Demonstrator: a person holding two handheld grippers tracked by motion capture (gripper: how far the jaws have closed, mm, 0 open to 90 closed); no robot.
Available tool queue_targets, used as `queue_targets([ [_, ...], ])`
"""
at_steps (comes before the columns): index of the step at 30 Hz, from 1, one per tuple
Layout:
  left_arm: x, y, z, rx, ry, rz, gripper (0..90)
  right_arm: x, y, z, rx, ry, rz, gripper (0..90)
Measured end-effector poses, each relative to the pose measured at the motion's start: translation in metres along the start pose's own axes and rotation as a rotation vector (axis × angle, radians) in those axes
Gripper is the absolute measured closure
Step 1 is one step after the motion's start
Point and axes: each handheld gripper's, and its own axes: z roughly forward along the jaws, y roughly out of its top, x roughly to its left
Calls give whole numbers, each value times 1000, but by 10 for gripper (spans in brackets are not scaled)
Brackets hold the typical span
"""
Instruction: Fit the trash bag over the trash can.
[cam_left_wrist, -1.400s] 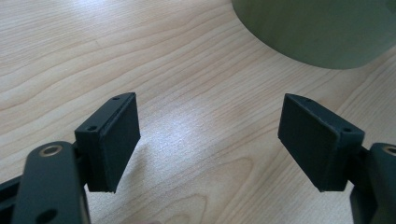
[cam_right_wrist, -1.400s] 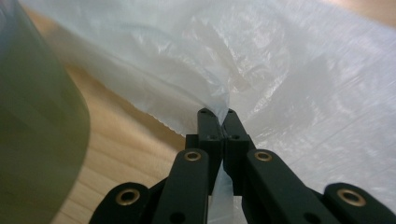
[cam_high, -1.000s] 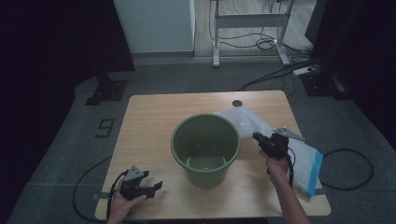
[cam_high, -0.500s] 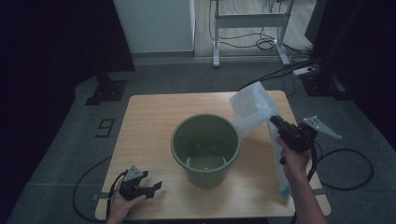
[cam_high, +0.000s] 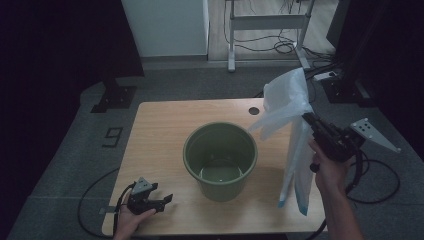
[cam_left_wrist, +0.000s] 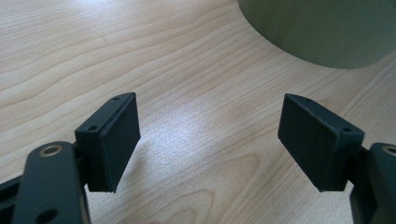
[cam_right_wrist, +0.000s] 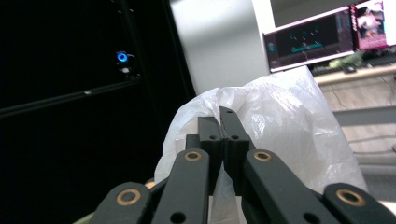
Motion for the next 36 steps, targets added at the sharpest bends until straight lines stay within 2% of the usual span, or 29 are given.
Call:
queue_targets([
  [5,0,0,0,1,1,-1,205,14,12,-5,-30,19,-32,889],
  [10,0,-1,1,1,2,0,205,24,17,-8,-38,47,-42,889],
  [15,1,-1,1,3,2,-2,205,33,16,-13,-55,87,-42,888],
  [26,1,-1,2,10,-7,-6,206,52,12,-20,-45,160,-51,888],
  [34,1,-1,2,10,-6,-7,206,72,6,-22,-27,214,-93,888],
  [36,1,-1,1,9,-5,-8,206,75,3,-22,-19,215,-111,888],
])
